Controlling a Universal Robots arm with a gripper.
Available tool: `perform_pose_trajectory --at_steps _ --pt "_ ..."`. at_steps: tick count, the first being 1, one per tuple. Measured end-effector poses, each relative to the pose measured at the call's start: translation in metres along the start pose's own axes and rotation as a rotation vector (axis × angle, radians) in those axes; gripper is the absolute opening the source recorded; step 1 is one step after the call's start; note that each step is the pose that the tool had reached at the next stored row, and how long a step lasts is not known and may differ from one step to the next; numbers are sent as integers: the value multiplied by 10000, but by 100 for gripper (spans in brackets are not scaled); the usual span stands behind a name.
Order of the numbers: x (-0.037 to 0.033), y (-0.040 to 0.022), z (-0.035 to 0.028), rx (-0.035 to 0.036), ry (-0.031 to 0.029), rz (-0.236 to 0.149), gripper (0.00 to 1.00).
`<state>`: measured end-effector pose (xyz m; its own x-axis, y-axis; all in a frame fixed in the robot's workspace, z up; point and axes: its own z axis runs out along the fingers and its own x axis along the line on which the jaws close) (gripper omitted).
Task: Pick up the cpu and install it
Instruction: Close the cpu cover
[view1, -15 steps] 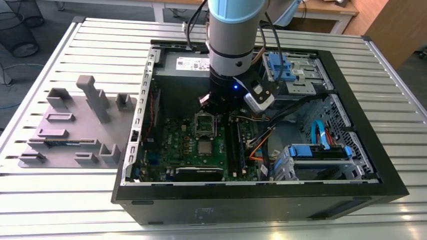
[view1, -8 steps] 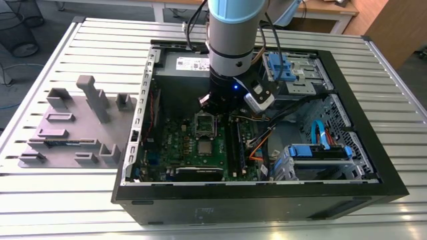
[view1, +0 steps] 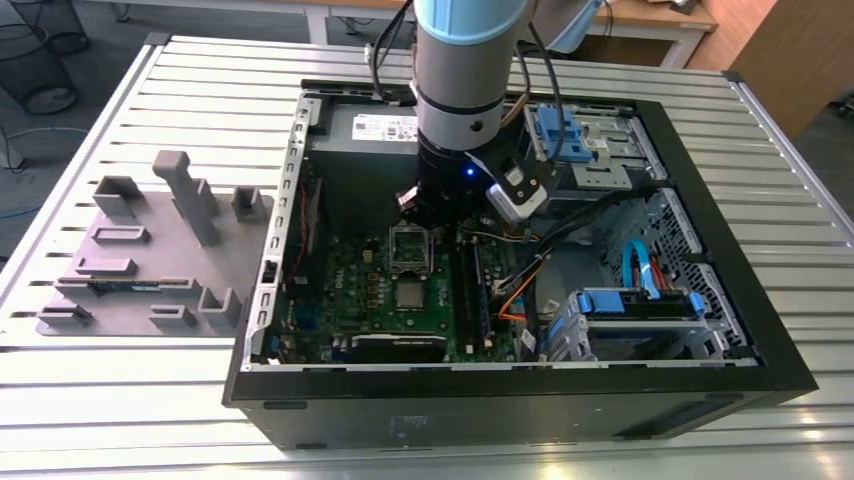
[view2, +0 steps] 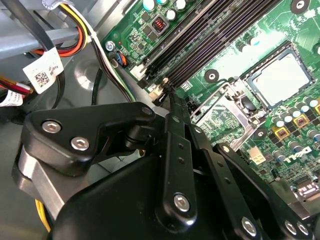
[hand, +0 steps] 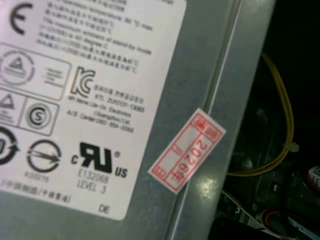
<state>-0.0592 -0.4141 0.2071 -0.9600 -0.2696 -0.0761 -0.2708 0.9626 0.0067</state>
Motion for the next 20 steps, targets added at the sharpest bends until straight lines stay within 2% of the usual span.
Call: perform_pose_trajectory --at_steps 12,20 --pt "10 32 43 5 1 7 11" --pt "45 53 48 19 6 12 11"
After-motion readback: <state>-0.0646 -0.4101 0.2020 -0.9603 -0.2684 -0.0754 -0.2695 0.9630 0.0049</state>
